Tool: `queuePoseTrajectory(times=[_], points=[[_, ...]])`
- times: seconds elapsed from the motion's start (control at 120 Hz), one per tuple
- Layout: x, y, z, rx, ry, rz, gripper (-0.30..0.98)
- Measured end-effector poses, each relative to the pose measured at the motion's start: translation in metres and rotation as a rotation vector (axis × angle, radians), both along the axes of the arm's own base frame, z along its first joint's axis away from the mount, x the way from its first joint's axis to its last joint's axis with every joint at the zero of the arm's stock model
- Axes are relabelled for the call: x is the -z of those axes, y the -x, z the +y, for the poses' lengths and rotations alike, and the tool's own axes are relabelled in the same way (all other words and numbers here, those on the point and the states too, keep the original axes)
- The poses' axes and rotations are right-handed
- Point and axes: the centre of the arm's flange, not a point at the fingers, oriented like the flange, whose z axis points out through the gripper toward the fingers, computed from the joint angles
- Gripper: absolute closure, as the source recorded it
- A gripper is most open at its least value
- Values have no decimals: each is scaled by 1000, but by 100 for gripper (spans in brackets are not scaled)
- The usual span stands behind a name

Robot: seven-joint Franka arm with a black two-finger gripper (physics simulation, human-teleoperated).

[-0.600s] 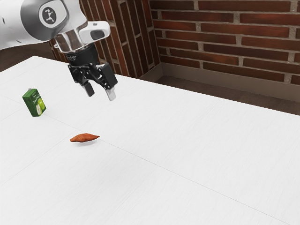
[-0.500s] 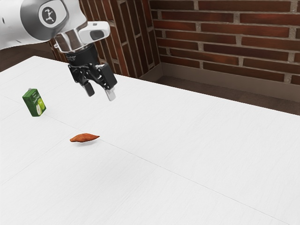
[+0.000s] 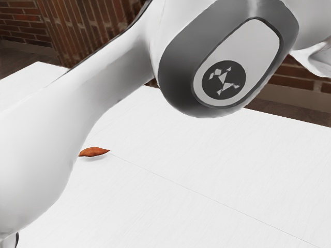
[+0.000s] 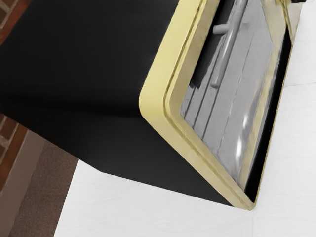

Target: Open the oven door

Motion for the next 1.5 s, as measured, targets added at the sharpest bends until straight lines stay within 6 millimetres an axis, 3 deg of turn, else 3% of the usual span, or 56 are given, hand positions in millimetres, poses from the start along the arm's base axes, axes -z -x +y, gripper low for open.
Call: queuePoseTrajectory(times=[0.117, 0.258, 0.342, 0.533, 0.65, 0.733, 0.833, 1.075, 1.367, 1.5], points=[[21, -10, -42, 121, -37, -239, 0], [27, -10, -55, 218, -122, -392, 0], [28, 3, -68, 296, -150, -422, 0], [57, 48, -126, 492, -251, -452, 0], [87, 47, -142, 558, -316, -433, 0], [109, 33, -144, 579, -353, -417, 0], [120, 17, -139, 585, -369, -426, 0], [140, 5, -145, 622, -380, -465, 0], [145, -22, -130, 604, -358, -488, -1], [146, -24, -129, 608, -343, -484, -1]])
